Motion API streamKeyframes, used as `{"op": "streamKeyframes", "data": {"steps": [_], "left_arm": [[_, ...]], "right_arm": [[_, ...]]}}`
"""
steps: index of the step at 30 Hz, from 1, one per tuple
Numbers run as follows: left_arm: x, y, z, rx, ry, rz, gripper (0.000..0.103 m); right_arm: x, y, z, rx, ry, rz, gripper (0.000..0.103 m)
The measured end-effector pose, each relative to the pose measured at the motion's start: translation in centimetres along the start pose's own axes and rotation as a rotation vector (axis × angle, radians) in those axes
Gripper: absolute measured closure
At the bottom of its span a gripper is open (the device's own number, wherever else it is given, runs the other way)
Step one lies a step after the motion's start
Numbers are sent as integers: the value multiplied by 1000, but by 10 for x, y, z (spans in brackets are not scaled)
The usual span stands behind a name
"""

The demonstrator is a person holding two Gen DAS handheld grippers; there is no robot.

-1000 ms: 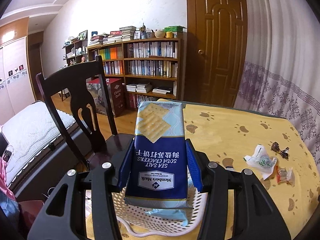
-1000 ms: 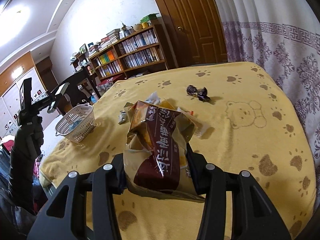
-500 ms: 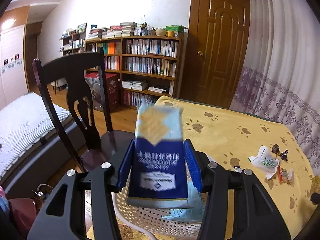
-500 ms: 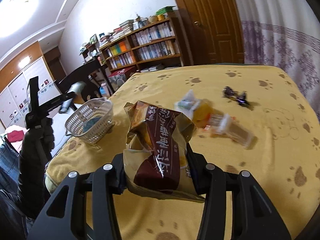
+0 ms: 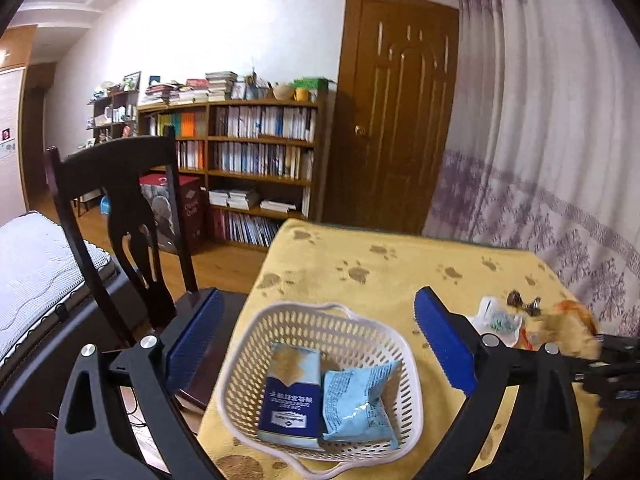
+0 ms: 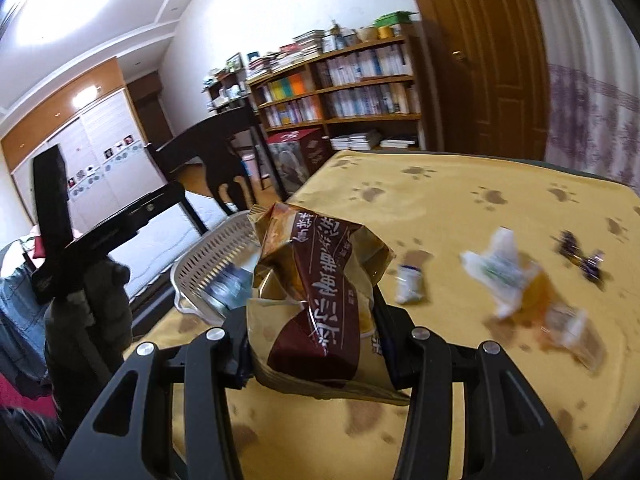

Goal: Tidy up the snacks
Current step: 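Lower the brown-printed snack bag into the white basket and open the right tool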

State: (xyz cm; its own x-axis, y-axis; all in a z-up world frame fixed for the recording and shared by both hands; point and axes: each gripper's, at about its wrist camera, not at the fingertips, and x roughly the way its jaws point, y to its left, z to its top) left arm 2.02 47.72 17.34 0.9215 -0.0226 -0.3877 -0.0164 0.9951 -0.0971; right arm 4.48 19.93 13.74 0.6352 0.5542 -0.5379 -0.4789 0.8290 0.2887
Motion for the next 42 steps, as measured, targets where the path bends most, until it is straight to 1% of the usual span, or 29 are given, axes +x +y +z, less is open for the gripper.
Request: {"op": "streamKeyframes", "data": {"steps": [2, 6, 11, 21, 23, 24, 27, 28, 32, 42], "left_arm": [[-8, 5, 3, -13, -19, 12, 6], [-20, 14, 6, -29, -51, 62, 6], [-24, 27, 7, -68, -55, 89, 5], [-28, 47, 10, -119, -69, 131, 5], [-29, 48, 11, -125, -72, 138, 4], [-30, 50, 11, -131, -74, 143, 3], [-31, 54, 11, -148, -81, 158, 3], [-31, 55, 11, -151, -81, 160, 3], [-31, 58, 10, -161, -78, 169, 3], [-32, 55, 12, -150, -82, 165, 3]], "right_arm": [[13, 12, 7, -15, 4, 22, 56], [40, 30, 20, -31, 22, 58, 56], [70, 41, 33, -7, 50, 76, 56], [108, 60, 40, -31, 92, 93, 56], [115, 64, 39, -37, 101, 95, 55], [120, 67, 38, -41, 108, 100, 54], [128, 69, 35, -36, 125, 109, 45], [131, 68, 33, -28, 133, 113, 41], [132, 62, 31, -5, 141, 124, 40], [112, 41, 26, 59, 102, 123, 40]]}}
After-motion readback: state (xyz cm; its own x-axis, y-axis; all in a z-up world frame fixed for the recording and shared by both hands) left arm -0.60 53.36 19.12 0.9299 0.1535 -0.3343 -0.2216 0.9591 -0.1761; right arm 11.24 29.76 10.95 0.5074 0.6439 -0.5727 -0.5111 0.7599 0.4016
